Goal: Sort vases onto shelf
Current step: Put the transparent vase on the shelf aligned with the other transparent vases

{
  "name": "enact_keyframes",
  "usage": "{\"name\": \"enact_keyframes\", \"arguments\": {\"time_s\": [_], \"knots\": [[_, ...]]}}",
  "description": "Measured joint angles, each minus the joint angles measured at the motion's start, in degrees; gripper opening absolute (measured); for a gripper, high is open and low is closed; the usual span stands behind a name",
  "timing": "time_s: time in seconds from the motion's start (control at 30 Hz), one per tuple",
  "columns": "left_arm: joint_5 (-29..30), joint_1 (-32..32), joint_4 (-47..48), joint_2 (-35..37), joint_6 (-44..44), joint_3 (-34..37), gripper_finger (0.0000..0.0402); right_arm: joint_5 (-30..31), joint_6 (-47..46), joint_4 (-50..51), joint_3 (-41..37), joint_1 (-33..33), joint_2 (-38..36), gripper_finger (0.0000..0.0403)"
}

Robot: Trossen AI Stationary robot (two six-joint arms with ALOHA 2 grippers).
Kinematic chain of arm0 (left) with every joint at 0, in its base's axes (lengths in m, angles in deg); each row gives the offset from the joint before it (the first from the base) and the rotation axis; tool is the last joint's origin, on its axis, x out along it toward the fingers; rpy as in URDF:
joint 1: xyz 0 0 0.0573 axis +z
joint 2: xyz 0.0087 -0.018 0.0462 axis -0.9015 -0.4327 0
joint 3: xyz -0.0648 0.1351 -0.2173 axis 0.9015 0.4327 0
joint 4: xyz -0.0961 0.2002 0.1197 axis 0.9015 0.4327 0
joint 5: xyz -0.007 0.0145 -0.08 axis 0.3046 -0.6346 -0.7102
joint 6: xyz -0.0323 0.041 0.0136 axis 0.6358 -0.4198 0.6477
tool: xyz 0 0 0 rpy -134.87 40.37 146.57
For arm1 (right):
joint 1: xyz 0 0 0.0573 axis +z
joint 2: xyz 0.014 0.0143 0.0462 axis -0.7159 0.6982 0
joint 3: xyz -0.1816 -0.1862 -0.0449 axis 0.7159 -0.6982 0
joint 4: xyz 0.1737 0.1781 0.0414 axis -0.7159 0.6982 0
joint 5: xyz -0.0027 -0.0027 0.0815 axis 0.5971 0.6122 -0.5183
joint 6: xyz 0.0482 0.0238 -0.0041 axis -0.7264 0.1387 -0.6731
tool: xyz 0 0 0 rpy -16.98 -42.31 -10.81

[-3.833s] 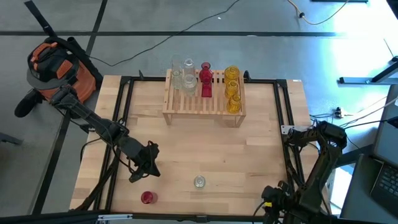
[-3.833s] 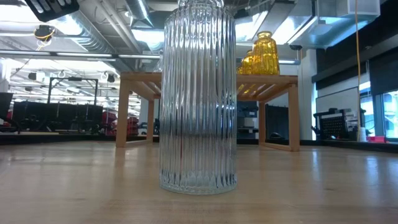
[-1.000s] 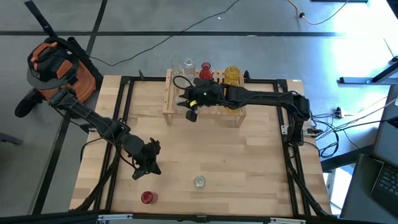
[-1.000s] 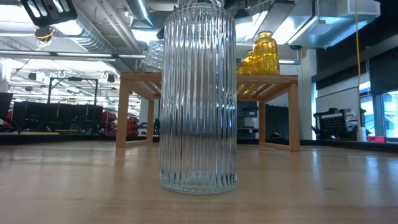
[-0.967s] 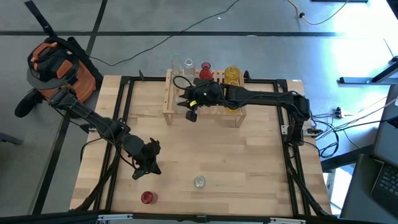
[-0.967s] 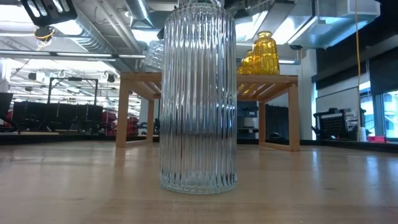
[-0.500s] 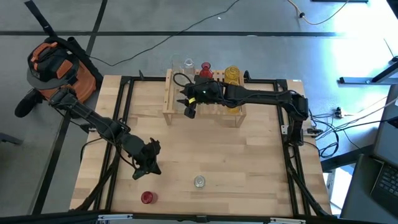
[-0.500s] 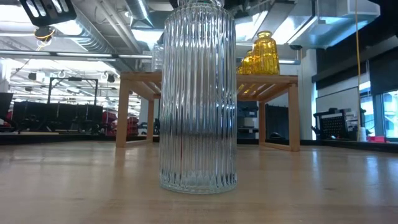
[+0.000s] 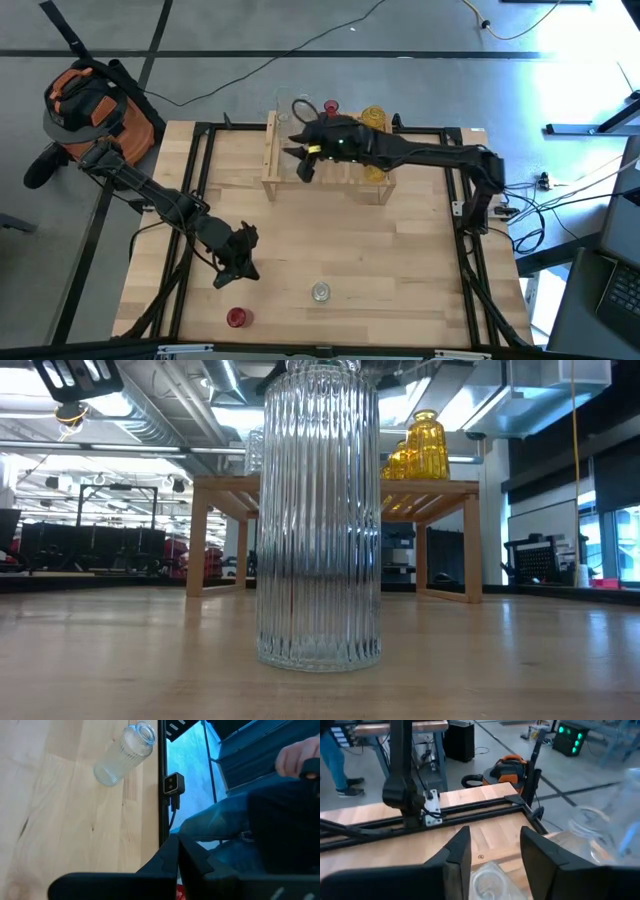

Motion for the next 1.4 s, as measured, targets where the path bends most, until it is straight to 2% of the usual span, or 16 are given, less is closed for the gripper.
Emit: {"name": "enact_keyframes", "arguments": {"time_s": [0.07,0.2,0.3,0.53,0.63,0.77,0.93,1.03,1.4], "knots": [[0.7,0.0,0.1,0.0,0.0,0.0,0.0,2.7,-2.6,3.5,0.1,1.0,-1.7,0.0097],[2.7,0.0,0.1,0.0,-1.5,0.0,0.0,7.1,-5.4,11.0,0.1,4.1,-3.1,0.0016],[3.8,0.0,0.1,0.0,-3.3,0.0,0.0,8.0,-8.4,14.9,0.0,6.1,-2.7,0.0014],[3.5,0.6,0.2,0.0,-4.5,0.0,0.0,19.5,-12.7,17.9,0.0,6.9,0.4,0.0003],[3.2,0.3,0.2,0.0,-4.2,0.0,0.0,21.7,-14.3,19.1,0.0,6.9,0.4,0.0002],[3.2,-0.3,0.3,0.0,-4.2,0.0,0.0,21.8,-14.7,20.5,0.0,6.9,0.4,0.0001],[3.1,-0.3,0.4,0.0,-4.2,0.0,0.0,19.0,-14.8,20.6,0.0,6.9,1.5,0.0],[3.2,-0.3,0.5,0.0,-4.1,0.0,0.0,16.8,-15.2,19.2,0.0,6.9,2.7,0.0],[3.2,-0.7,0.3,0.0,-4.1,0.0,0.0,15.7,-14.5,12.6,0.0,5.6,5.0,0.0]]}}
